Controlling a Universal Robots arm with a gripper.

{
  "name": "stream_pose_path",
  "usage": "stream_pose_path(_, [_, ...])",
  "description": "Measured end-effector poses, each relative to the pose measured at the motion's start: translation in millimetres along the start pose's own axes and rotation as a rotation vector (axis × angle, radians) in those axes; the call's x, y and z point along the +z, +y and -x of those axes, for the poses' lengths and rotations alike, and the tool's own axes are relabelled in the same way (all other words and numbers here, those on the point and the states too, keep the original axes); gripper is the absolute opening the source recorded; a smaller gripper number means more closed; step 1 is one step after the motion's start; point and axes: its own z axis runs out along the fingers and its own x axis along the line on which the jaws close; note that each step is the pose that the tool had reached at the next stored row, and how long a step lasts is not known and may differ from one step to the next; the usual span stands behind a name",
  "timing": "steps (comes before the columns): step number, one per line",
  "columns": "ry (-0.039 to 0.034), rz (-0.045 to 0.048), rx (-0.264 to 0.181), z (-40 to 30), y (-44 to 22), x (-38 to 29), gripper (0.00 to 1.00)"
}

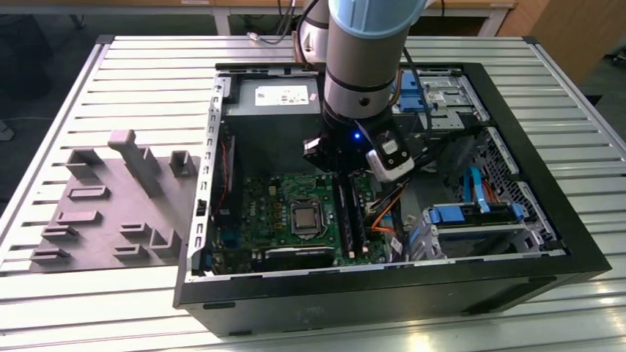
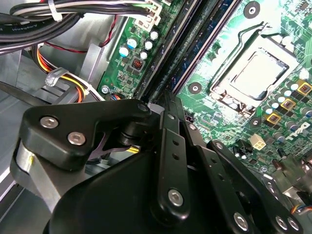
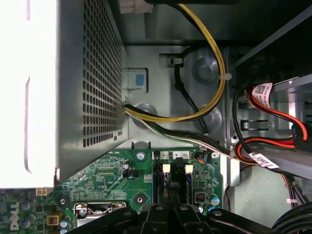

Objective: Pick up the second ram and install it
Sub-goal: 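Press down the second ram until it locks into place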

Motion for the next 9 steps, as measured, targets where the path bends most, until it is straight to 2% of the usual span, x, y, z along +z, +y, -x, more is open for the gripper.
stream_pose_path(4, [-0.0005, 0.0015, 0.000, 0.1, 0.3, -2.0, 0.11])
stream_pose_path(9, [-0.0001, 0.0003, 0.000, 0.2, 0.4, -7.9, 0.11])
